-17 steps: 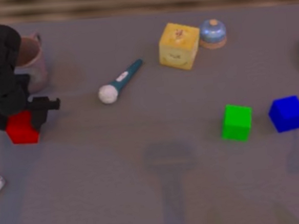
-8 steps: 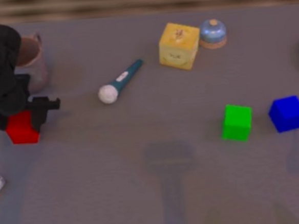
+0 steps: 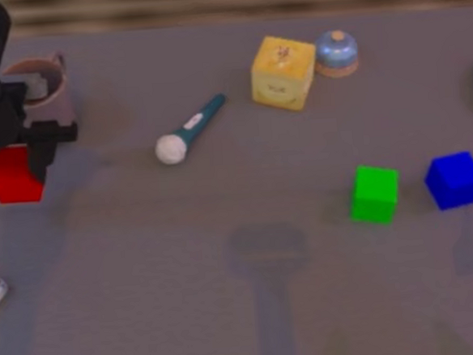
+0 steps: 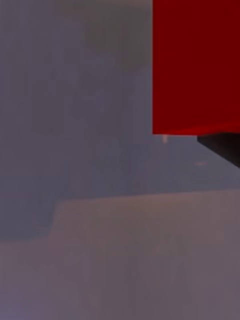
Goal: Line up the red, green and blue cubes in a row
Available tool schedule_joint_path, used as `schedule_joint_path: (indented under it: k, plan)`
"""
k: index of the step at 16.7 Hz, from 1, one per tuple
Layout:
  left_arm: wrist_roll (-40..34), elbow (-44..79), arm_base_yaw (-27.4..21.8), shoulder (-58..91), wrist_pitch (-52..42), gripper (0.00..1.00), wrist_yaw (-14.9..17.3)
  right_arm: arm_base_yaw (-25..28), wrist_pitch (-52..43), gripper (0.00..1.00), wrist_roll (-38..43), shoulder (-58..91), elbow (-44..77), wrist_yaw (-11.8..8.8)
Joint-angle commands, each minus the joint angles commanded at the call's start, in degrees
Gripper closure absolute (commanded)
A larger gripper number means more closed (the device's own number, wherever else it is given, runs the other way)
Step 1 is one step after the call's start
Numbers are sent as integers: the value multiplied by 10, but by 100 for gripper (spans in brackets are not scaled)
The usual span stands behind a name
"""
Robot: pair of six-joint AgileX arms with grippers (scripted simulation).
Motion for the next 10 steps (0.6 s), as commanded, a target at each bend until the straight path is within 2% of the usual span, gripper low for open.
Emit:
schedule_joint_path:
  k: [6, 8, 10]
  plan:
    - [0, 5, -4, -5, -8, 100, 0, 0, 0, 0, 0, 0, 0, 0]
    - [-21, 2, -24, -9, -9, 100, -1, 0, 0, 0, 0, 0, 0, 0]
    - [-63, -7, -65, -18, -11, 100, -2, 0, 0, 0, 0, 0, 0, 0]
